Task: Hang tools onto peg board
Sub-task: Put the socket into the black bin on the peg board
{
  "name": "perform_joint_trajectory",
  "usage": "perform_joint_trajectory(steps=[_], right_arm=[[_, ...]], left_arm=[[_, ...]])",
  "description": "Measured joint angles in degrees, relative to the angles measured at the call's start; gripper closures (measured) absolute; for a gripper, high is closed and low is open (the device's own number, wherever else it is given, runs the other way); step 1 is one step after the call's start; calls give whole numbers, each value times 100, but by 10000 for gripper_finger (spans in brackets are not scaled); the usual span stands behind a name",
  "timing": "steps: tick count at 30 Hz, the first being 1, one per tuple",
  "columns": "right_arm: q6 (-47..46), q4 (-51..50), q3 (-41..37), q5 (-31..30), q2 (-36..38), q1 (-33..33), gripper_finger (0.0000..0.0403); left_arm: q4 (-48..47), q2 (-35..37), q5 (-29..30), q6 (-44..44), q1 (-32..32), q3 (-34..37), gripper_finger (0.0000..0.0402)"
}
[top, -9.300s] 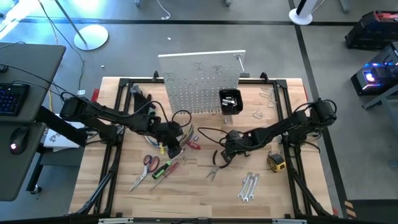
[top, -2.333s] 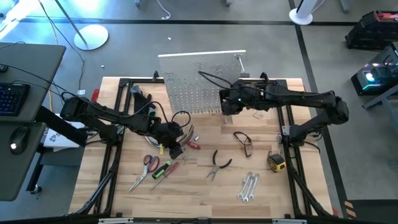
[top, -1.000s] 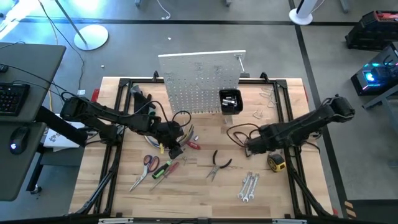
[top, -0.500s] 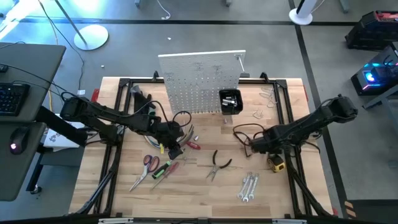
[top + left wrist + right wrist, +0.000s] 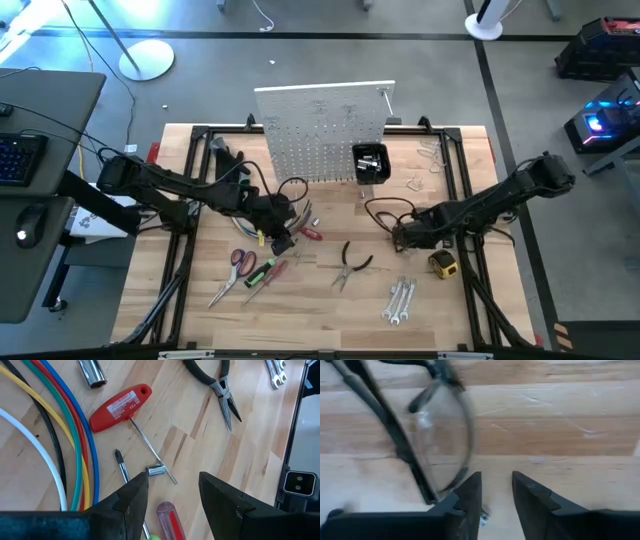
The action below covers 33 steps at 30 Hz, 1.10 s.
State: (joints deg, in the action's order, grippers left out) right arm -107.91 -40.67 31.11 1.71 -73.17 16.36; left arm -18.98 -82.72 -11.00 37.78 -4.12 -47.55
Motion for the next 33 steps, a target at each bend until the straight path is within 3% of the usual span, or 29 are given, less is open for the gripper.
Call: perform_joint_trajectory(steps=[7,18,25,30,33], right_arm=[[141,11,-4,-153,64,0,342],[302,925,4,264,384,703,343],[674,1251,9,317,389,1113,288],[1888,1507,0,306,378,1190,235],[2468,1736,2,302,347,1131,224]], left_arm=[[2,0,0,-46,-2,0,234],[2,0,0,-100,-2,0,234],[13,0,0,-146,-2,0,234],[13,0,-15,-74,-2,0,234],[9,0,-28,89,-2,0,234]])
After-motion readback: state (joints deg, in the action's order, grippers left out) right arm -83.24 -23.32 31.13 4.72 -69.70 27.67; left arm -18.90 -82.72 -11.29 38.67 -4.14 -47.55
